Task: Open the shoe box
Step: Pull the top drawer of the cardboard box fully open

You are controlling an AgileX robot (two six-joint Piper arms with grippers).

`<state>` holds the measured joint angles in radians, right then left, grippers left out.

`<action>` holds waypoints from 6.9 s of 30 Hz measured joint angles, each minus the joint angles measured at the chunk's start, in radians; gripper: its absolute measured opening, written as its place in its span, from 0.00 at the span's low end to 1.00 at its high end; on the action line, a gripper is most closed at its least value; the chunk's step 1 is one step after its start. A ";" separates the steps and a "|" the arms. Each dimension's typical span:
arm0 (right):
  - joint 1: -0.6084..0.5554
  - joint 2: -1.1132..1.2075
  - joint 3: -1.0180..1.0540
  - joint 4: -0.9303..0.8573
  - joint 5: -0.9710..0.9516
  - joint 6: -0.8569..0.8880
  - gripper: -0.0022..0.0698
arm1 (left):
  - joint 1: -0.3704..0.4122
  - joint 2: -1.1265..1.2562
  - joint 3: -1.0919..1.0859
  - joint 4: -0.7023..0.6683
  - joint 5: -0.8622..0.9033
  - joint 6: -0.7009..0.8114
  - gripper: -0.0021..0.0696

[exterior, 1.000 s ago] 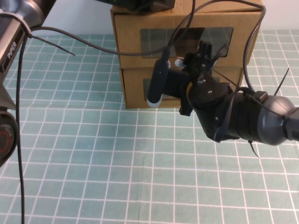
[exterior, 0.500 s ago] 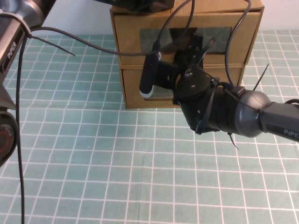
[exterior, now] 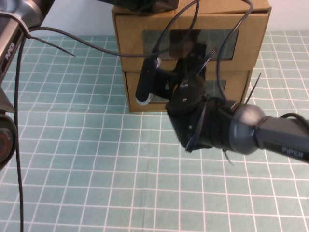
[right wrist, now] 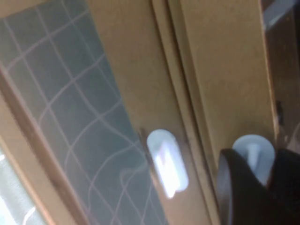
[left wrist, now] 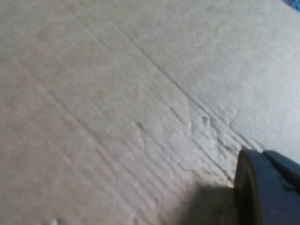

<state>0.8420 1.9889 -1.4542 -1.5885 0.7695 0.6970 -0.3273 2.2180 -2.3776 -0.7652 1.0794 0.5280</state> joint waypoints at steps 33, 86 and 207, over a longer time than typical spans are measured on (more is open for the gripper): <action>0.395 -0.269 0.378 0.268 0.221 0.081 0.19 | 0.011 0.000 0.000 -0.019 0.021 -0.006 0.02; 0.424 -0.757 0.299 0.579 0.026 -0.088 0.07 | 0.080 -0.465 0.038 0.174 0.176 -0.049 0.02; 0.422 -1.639 0.866 0.688 0.199 -0.193 0.01 | 0.161 -2.228 2.404 0.707 -0.721 -0.411 0.02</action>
<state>1.2641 0.3502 -0.5884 -0.9009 0.9683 0.5035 -0.1659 -0.0104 0.0266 -0.0581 0.3584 0.1173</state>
